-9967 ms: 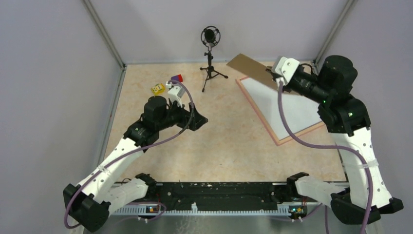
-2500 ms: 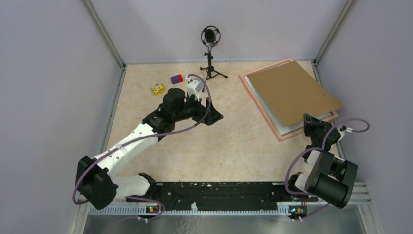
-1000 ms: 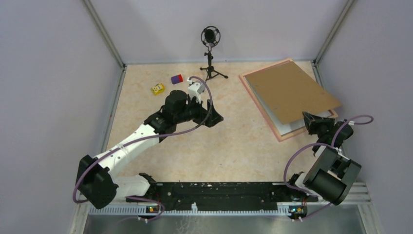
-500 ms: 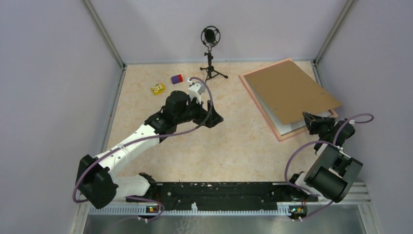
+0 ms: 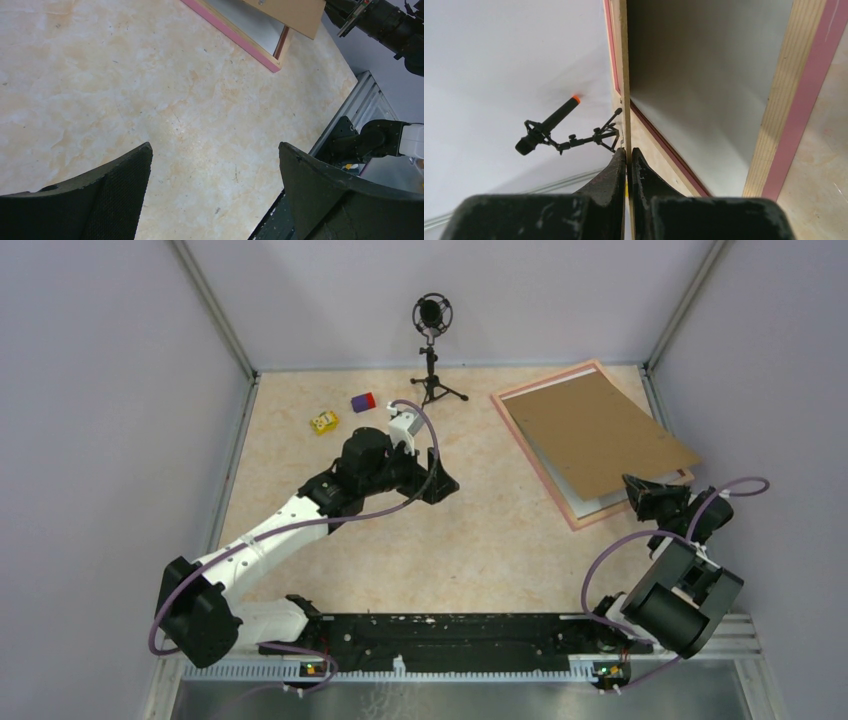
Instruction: Put the photo into the frame
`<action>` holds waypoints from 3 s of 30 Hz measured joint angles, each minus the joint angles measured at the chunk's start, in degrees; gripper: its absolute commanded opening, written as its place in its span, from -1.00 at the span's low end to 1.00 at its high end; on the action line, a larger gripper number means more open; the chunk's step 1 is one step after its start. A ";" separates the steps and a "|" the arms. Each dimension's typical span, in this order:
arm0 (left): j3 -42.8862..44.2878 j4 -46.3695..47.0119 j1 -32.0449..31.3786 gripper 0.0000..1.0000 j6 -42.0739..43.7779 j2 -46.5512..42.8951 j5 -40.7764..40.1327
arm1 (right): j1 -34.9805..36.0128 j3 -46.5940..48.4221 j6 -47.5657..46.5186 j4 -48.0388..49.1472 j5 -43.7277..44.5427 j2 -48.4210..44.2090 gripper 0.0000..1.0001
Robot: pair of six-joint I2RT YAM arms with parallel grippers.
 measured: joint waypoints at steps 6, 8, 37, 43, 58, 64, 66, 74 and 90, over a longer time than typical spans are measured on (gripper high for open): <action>0.00 -0.07 -0.07 0.98 0.20 0.00 -0.15 | 1.68 0.20 -0.09 2.40 0.79 3.17 -1.00; 0.00 -0.07 -0.09 0.97 0.20 0.00 -0.17 | 3.15 0.35 0.02 3.96 1.77 5.35 -1.00; -0.50 -0.07 -0.11 0.98 0.22 0.00 -0.15 | 6.93 16.46 -14.62 -12.81 1.79 20.04 0.25; -0.79 -0.07 -0.11 0.97 0.22 0.00 -0.13 | 9.11 21.81 -19.17 -22.29 7.43 18.45 0.98; -1.07 0.26 -0.15 0.97 0.15 -0.02 0.11 | 17.46 40.02 -17.68 -53.81 33.48 22.58 0.98; -1.07 0.28 -0.15 0.97 0.15 -0.17 0.13 | 18.53 39.63 -17.27 -53.86 36.57 22.25 0.98; -1.11 0.28 -0.17 0.97 0.15 -0.24 0.13 | 18.82 38.75 -16.98 -53.07 37.51 21.79 0.98; -1.84 0.31 -0.20 0.97 0.15 -1.16 0.09 | 19.28 35.04 -16.04 -49.88 39.56 20.41 0.98; -2.03 0.31 -0.22 0.97 0.13 -1.31 0.09 | 19.45 26.08 -19.80 -49.83 45.75 9.68 0.98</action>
